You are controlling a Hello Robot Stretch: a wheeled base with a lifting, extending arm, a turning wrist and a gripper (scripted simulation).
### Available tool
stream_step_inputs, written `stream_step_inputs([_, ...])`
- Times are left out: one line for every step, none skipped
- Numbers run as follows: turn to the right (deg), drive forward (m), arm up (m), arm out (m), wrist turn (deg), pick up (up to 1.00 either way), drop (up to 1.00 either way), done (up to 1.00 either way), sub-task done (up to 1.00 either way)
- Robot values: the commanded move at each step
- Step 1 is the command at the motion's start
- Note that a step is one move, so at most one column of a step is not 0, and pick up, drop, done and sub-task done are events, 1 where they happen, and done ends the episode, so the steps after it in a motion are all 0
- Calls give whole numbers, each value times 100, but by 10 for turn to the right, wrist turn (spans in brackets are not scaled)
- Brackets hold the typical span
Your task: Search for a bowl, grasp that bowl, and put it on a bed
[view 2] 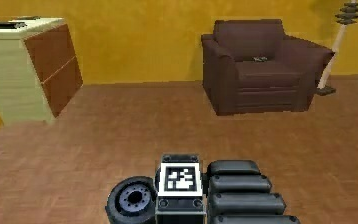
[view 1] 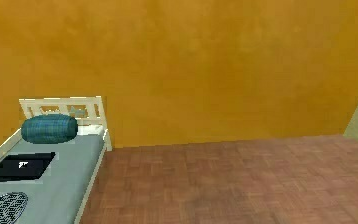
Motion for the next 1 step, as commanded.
stream_step_inputs([-30,0,0,0,0,0,0,0,0])
